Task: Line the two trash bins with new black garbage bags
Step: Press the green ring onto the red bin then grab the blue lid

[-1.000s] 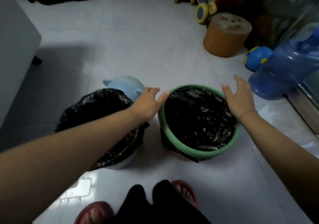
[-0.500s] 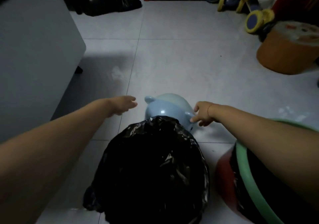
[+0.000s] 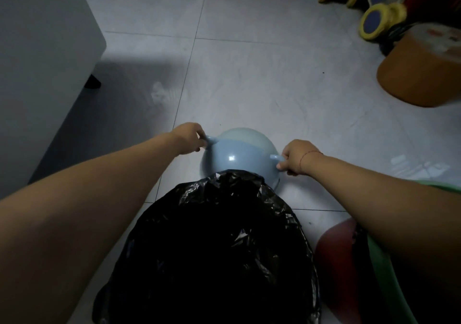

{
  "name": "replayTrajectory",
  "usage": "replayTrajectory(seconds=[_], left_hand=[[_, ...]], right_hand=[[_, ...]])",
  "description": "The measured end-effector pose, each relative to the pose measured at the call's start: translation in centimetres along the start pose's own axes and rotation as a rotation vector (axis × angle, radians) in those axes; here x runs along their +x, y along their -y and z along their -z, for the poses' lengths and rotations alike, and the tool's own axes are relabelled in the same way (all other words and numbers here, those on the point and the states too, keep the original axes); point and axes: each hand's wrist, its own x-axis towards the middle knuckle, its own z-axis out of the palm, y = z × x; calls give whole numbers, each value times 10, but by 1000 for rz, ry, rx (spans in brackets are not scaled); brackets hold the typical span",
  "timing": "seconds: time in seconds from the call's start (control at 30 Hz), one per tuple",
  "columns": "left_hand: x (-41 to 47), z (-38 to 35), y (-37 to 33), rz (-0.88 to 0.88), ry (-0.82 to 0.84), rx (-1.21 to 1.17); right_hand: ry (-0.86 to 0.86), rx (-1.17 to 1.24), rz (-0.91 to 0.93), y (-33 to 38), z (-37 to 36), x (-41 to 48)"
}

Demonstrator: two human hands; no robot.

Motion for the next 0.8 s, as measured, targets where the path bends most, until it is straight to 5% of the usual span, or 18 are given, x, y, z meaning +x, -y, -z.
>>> replayTrajectory(seconds=[0.37, 0.57, 0.8], left_hand=[[-69, 129, -43, -193, -260, -409], [-178, 209, -78, -300, -250, -575], [-290, 185, -64, -266, -233, -592]], right_hand=[[-576, 251, 311, 33, 111, -51], [-619, 416, 514, 52, 172, -154], [-510, 451, 564, 39, 124, -245]])
